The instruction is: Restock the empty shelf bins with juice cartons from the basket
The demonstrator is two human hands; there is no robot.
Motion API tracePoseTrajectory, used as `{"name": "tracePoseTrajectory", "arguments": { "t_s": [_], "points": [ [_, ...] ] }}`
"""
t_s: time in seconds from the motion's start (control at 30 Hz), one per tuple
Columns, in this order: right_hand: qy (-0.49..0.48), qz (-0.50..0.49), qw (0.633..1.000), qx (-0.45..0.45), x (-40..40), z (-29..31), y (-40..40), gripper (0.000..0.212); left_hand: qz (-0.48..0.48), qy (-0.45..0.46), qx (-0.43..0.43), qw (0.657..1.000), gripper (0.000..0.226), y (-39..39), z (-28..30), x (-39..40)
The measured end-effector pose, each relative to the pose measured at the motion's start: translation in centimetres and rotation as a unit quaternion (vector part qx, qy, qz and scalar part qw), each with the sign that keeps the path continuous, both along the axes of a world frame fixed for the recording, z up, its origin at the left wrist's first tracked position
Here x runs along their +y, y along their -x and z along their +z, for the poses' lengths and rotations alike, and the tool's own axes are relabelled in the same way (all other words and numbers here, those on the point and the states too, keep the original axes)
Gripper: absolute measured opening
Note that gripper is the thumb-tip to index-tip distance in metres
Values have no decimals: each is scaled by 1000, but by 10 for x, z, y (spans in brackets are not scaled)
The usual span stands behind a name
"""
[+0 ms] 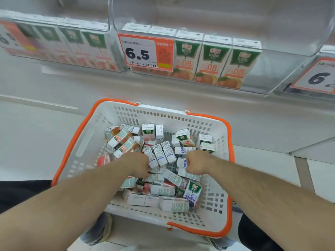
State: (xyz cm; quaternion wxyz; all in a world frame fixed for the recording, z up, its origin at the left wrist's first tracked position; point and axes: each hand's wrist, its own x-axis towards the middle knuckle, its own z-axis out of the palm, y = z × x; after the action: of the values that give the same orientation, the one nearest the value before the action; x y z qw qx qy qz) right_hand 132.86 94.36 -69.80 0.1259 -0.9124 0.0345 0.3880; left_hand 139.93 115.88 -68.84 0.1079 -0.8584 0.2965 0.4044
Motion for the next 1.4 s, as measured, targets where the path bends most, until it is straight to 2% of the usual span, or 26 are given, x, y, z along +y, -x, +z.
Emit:
{"name": "tracePoseTrajectory", "arguments": {
  "t_s": [0.03,0.17,0.3,0.4,0.47,0.53,0.67,0.73,0.8,0.87,0.93,1.0,1.07,1.13,1.2,1.23,1.3,1.4],
  "points": [
    [-4,10,1000,12,8,-5,2,15,-34,-21,-4,999,27,3,-2,1],
    [4,72,997,29,40,-20,13,39,-198,-52,-19,979,39,13,-11,10],
    [76,112,991,-16,56,-37,26,60,-258,-49,-13,965,43,12,-9,20],
    [106,126,985,-55,57,-49,32,59,-305,-60,-15,950,57,10,-4,31],
    [95,119,987,-54,55,-49,31,49,-322,-48,-71,943,60,14,-4,40],
    [74,91,992,-36,50,-44,26,39,-290,-36,-109,950,63,21,-7,47],
    [19,-4,1000,12,39,-16,14,33,-170,-17,-113,979,81,31,-10,50],
    [-46,-85,994,43,31,-2,11,32,-159,-15,-121,980,87,39,-13,50],
    [-100,-121,984,86,24,10,6,23,-145,-3,-123,982,90,45,-18,53],
    [-122,-122,978,113,18,23,1,13,-95,35,-111,989,84,40,-19,59],
    [-138,-121,975,127,12,40,-1,14,3,103,-63,993,69,29,-13,64],
    [-156,-116,972,135,6,59,-2,15,127,179,2,976,61,18,0,61],
    [-171,-113,969,139,-3,82,-2,27,271,265,86,921,51,10,17,51],
    [-183,-106,969,131,-16,107,-2,42,421,372,192,805,45,6,34,35],
    [-202,-113,967,108,-32,132,-1,44,517,453,270,674,45,3,50,17],
    [-220,-124,963,92,-40,144,1,45,542,485,298,618,44,1,56,7],
    [-282,-158,944,66,-56,165,5,48,559,534,351,528,43,-1,69,-12],
    [-377,-225,898,23,-68,187,15,61,551,580,410,439,46,1,94,-40]
  ]
}}
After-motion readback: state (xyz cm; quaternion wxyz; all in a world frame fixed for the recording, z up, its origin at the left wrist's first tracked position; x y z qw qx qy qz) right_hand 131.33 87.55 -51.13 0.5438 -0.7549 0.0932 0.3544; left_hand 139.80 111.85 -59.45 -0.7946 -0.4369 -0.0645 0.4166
